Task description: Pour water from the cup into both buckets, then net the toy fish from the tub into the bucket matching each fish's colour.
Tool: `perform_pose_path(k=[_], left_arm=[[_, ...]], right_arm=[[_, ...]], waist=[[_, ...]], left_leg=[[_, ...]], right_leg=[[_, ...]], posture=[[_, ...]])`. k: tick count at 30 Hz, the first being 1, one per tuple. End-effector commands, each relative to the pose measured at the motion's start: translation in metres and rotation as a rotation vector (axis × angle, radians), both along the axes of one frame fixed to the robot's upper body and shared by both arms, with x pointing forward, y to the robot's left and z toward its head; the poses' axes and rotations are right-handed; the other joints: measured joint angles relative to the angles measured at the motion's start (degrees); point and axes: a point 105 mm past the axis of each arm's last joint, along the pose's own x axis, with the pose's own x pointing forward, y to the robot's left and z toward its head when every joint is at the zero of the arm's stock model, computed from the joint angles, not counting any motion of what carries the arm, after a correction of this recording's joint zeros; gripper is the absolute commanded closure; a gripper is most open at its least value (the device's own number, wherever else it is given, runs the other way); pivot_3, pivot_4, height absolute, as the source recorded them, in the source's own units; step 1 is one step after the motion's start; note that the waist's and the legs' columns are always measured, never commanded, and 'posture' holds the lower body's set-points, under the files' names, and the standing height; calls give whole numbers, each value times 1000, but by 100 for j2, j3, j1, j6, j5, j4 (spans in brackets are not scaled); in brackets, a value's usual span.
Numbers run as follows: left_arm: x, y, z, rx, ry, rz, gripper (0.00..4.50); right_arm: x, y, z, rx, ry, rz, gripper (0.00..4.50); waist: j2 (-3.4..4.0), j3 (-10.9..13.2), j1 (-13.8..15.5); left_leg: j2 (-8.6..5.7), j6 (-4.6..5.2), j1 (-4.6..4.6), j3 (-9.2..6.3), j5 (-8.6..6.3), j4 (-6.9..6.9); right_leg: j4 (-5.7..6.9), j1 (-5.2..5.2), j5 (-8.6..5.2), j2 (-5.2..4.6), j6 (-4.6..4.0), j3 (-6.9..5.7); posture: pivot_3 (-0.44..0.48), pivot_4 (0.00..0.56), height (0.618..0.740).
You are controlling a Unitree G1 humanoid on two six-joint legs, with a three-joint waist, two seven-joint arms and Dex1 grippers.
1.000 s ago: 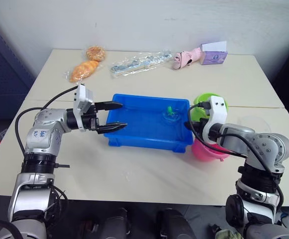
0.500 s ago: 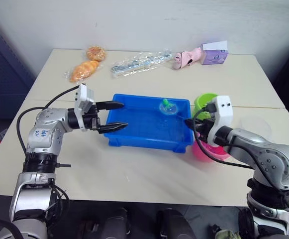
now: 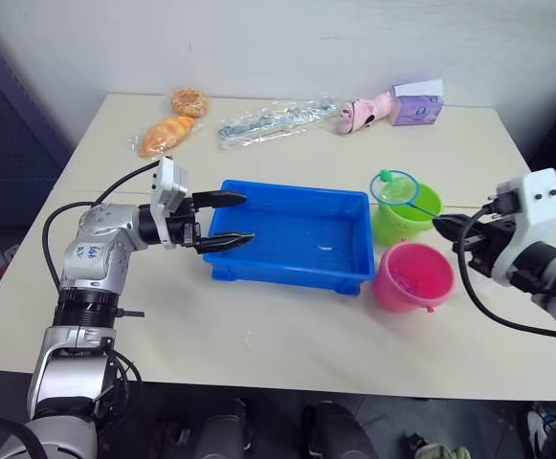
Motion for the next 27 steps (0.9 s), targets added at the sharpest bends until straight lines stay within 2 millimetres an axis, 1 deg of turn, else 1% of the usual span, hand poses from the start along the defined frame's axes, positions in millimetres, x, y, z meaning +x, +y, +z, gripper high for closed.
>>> perform_pose_path(k=[1,3,9,11,14,16,20,21,23,27], left_arm=[[0,-7,9,-41,-4,-22,51],[-2,-11,9,-57,9,-30,51],[-4,-18,9,-74,20,-39,51],[-5,-19,9,-79,21,-41,51],[-7,-19,8,-82,23,-39,51],[-7,-19,8,-82,23,-38,51],[-8,-18,8,-80,18,-39,51],[-8,-18,8,-81,17,-40,51],[-8,-19,8,-87,18,-42,51],[-7,-20,9,-90,14,-47,51]], right_arm=[[4,-26,6,-123,-29,-74,4500],[9,-35,3,-225,-22,-87,4500],[23,-47,-1,-480,-57,-91,4500],[25,-43,-2,-565,-86,-56,4500],[28,-35,-2,-603,-131,-17,4500],[29,-33,0,-661,-156,-2,4500],[29,-33,1,-867,-193,46,4500],[30,-34,2,-907,-203,50,4500],[29,-38,3,-1038,-232,59,4500],[29,-42,3,-1215,-271,91,4500]], waist=[[0,0,-12],[0,0,-16],[0,0,-16],[0,0,-7],[0,0,-7],[0,0,-6],[1,0,2],[0,0,3],[1,0,16],[1,0,42]], left_leg=[[0,0,1,1,0,-1],[0,0,3,4,0,-1],[3,-6,9,9,4,1],[3,-6,9,9,4,2],[3,-6,8,9,4,3],[3,-8,9,9,5,4],[2,-8,10,9,5,5],[3,-8,10,9,5,5],[3,-9,11,8,6,6],[2,-9,12,9,6,9]], right_leg=[[0,0,0,1,0,1],[1,1,0,1,0,2],[2,1,0,7,1,5],[3,1,0,6,1,5],[3,3,0,6,1,4],[3,4,0,6,1,4],[2,5,0,6,1,3],[3,5,0,6,1,3],[2,7,0,6,1,3],[2,7,0,6,1,3]], posture=[[0,150,740],[0,150,740],[0,150,740],[0,150,740],[0,150,740],[0,150,740],[0,150,740],[0,150,740],[0,150,740],[0,150,740]])
